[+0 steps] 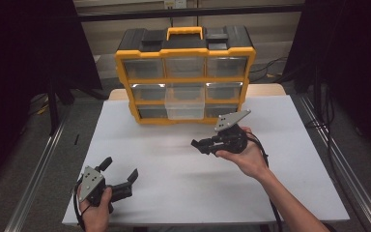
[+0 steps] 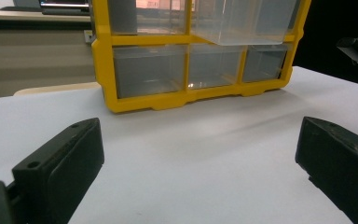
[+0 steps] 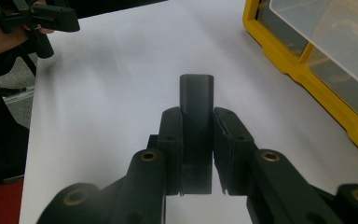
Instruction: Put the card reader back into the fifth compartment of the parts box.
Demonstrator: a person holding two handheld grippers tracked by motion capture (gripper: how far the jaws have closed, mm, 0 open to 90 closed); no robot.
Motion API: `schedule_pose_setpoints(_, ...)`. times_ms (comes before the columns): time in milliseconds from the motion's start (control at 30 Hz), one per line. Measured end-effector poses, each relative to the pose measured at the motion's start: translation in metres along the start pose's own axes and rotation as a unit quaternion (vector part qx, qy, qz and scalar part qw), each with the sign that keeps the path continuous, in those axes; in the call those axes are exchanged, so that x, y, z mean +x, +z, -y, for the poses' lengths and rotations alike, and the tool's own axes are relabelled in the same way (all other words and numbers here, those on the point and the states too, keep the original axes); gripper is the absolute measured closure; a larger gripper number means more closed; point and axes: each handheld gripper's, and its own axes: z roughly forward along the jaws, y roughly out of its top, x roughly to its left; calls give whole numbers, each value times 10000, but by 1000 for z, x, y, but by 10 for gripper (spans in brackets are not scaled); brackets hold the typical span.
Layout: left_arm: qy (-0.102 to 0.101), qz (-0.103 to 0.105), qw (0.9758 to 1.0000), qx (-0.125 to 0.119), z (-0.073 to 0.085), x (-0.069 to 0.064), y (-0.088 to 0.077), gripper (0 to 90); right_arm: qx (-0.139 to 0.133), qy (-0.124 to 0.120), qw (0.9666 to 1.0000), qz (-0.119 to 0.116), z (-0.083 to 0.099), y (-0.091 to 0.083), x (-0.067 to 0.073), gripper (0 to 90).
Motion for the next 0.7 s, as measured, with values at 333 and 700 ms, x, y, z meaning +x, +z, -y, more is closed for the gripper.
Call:
schedule_pose_setpoints(333, -11, 19, 10000, 4, 0, 0, 0, 13, 4, -35, 10000, -15, -8, -4, -1, 731)
schedule_pose_setpoints(700, 12, 30, 10000, 0, 0, 0, 0, 13, -106, -157, 9998, 19, -26, -8, -1, 731)
